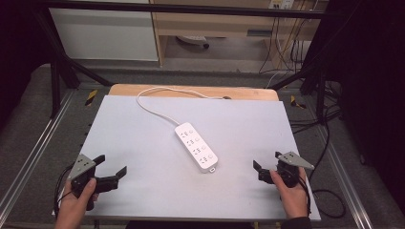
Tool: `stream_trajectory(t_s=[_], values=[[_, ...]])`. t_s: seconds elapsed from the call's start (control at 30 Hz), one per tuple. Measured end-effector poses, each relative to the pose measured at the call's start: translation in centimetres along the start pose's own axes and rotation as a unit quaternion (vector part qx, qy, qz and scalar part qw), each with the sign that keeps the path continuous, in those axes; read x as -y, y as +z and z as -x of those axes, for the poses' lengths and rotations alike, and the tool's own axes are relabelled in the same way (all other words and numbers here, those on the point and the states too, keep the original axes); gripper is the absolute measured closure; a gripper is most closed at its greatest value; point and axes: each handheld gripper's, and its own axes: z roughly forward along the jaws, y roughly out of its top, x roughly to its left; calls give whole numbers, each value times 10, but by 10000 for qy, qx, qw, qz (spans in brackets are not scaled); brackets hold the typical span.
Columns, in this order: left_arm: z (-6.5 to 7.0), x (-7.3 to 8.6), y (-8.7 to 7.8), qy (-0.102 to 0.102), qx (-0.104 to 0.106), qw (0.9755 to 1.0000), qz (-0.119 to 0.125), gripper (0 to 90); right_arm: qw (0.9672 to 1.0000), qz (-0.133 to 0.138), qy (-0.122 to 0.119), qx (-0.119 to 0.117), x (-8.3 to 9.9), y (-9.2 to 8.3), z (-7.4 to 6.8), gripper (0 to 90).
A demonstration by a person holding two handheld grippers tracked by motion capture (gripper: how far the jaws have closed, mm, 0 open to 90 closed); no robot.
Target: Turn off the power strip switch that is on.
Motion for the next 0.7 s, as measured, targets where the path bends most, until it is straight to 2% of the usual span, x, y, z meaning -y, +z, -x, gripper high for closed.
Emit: stream_trajectory(t_s=[0.3,0.7], values=[[0,0,0,27,15,10000,-6,58,9999,42,127,-34,-1,-2,2,44],[1,0,1,41,18,10000,-10,58,9997,158,168,-128,-6,-6,1,37]])
